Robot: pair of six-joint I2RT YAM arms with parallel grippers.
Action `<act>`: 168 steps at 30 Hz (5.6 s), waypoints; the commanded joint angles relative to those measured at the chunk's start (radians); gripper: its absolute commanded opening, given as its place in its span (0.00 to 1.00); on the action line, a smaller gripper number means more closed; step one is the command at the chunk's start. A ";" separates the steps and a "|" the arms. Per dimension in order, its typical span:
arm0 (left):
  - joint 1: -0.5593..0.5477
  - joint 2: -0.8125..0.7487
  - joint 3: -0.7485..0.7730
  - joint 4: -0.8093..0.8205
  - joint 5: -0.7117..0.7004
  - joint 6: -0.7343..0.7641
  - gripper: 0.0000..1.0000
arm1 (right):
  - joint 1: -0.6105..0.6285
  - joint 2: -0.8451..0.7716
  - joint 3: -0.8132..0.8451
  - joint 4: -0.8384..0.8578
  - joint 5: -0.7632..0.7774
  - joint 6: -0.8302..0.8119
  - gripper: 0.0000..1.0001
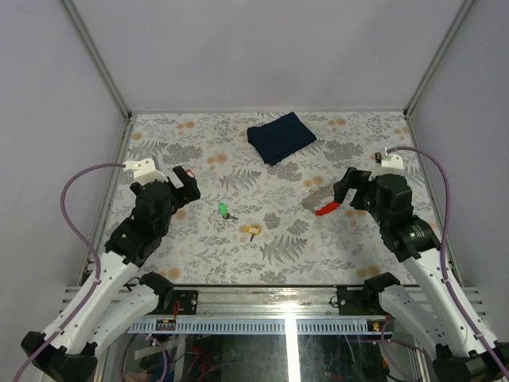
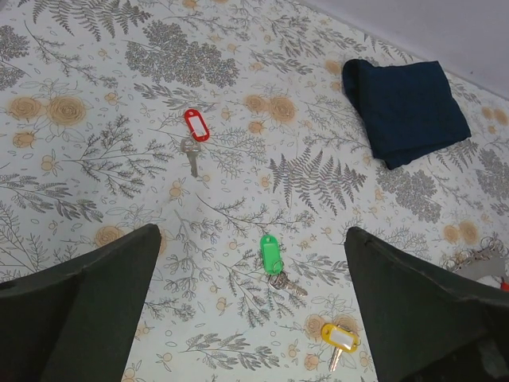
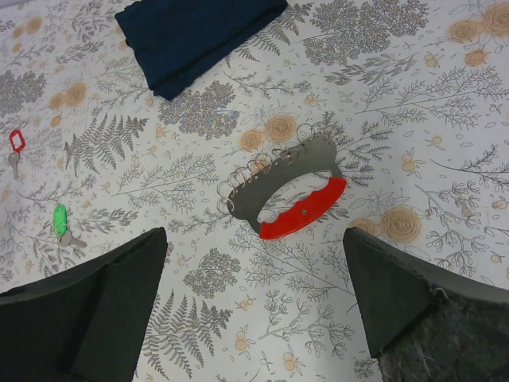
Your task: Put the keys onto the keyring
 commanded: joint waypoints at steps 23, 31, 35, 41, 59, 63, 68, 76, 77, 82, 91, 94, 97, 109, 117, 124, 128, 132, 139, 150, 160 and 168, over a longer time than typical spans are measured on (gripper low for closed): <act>-0.008 0.221 0.096 -0.052 0.078 0.065 1.00 | 0.004 0.430 0.192 -0.230 0.080 0.016 0.99; -0.034 0.326 0.120 -0.043 0.171 0.106 1.00 | -0.060 0.542 0.124 -0.122 0.060 0.071 0.92; -0.038 0.321 0.111 -0.043 0.191 0.126 1.00 | -0.076 0.602 0.115 -0.071 0.054 0.100 0.87; -0.038 0.290 0.091 -0.043 0.210 0.141 1.00 | -0.114 0.694 0.121 -0.018 0.063 0.097 0.83; -0.039 0.301 0.084 -0.035 0.228 0.136 0.97 | -0.135 0.915 0.194 0.052 0.062 0.077 0.74; -0.040 0.302 0.083 -0.035 0.225 0.136 0.97 | -0.136 0.936 0.212 0.043 0.085 0.075 0.72; -0.040 0.307 0.082 -0.032 0.222 0.137 0.97 | -0.134 0.986 0.224 0.042 0.096 0.068 0.70; -0.040 0.308 0.082 -0.032 0.222 0.134 0.96 | -0.135 1.026 0.237 0.048 0.084 0.055 0.64; -0.040 0.306 0.081 -0.033 0.223 0.132 0.96 | -0.135 1.028 0.236 0.046 0.082 0.056 0.63; -0.040 0.304 0.081 -0.032 0.227 0.122 0.96 | -0.135 1.004 0.209 0.060 0.069 0.057 0.51; -0.060 0.351 0.103 0.000 0.286 0.111 0.96 | -0.134 0.946 0.144 0.102 0.025 0.042 0.31; -0.089 0.382 0.114 0.024 0.298 0.107 0.97 | -0.135 0.895 0.125 0.124 -0.010 0.019 0.27; -0.134 0.423 0.134 0.045 0.305 0.104 0.96 | -0.134 0.861 0.097 0.156 -0.081 -0.012 0.23; -0.292 0.612 0.174 0.193 0.391 0.054 0.92 | -0.090 0.744 0.010 0.230 -0.258 -0.103 0.22; -0.325 0.635 0.155 0.264 0.421 0.031 0.87 | 0.106 0.713 0.026 0.212 -0.204 -0.163 0.22; -0.325 0.593 0.121 0.281 0.403 0.019 0.87 | 0.146 0.679 0.027 0.155 -0.078 -0.112 0.35; -0.323 0.586 0.126 0.255 0.380 0.018 0.87 | 0.144 0.670 0.066 0.107 0.062 -0.012 0.53; -0.323 0.572 0.126 0.229 0.363 0.023 0.87 | 0.144 0.718 0.141 0.093 0.091 0.049 0.57; -0.324 0.527 0.125 0.184 0.337 0.043 0.86 | 0.082 0.888 0.309 0.031 0.067 0.029 0.52; -0.323 0.521 0.121 0.173 0.344 0.055 0.84 | -0.032 0.987 0.322 0.056 -0.156 -0.073 0.50; -0.324 0.534 0.139 0.157 0.352 0.079 0.83 | -0.058 1.049 0.324 0.079 -0.257 -0.137 0.48; -0.323 0.525 0.130 0.148 0.351 0.083 0.82 | -0.067 1.080 0.326 0.087 -0.276 -0.152 0.45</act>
